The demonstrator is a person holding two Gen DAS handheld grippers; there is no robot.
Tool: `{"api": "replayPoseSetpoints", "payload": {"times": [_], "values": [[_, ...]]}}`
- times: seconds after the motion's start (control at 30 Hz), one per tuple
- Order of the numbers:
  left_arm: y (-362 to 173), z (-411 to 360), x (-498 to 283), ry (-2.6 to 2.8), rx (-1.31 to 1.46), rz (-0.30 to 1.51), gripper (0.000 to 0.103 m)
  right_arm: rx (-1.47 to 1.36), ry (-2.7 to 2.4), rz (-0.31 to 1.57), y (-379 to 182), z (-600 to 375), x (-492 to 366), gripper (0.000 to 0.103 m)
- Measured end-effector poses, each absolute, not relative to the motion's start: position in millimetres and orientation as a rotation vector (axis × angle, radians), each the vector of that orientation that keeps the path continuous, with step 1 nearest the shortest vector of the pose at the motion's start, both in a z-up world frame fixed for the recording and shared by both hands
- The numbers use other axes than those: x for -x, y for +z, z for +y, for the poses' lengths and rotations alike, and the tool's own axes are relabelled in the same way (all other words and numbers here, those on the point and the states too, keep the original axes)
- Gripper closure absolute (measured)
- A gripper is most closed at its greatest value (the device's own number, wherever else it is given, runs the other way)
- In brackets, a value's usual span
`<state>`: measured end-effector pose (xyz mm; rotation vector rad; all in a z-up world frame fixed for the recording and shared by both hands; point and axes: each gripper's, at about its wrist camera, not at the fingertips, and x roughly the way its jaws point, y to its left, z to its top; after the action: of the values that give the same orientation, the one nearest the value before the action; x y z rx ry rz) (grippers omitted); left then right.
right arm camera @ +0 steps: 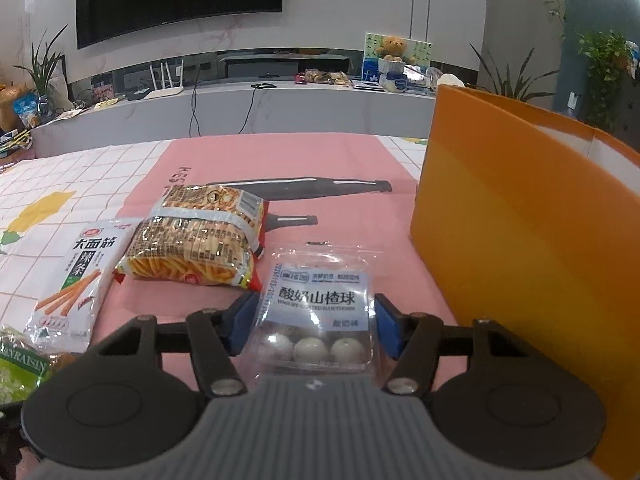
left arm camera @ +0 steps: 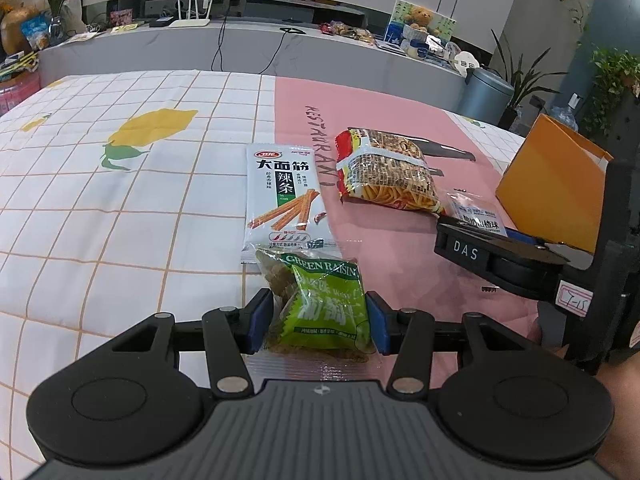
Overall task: Organize snacks
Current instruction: 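Lower the right gripper onto the quail egg pack while the left holds the raisin pack, then grasp the quail egg pack with the right gripper and lift it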
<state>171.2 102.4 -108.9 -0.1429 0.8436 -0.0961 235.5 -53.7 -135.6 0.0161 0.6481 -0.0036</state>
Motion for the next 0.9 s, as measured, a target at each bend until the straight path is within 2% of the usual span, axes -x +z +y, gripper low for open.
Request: {"api": "replayPoseSetpoints", "payload": {"times": [0.9], "values": [[-106.2, 81.6, -144.0, -0.006, 0.128, 0.833, 0.048, 0.056, 0.07, 0.634, -135.9, -43.9, -191.0, 0.046]]}}
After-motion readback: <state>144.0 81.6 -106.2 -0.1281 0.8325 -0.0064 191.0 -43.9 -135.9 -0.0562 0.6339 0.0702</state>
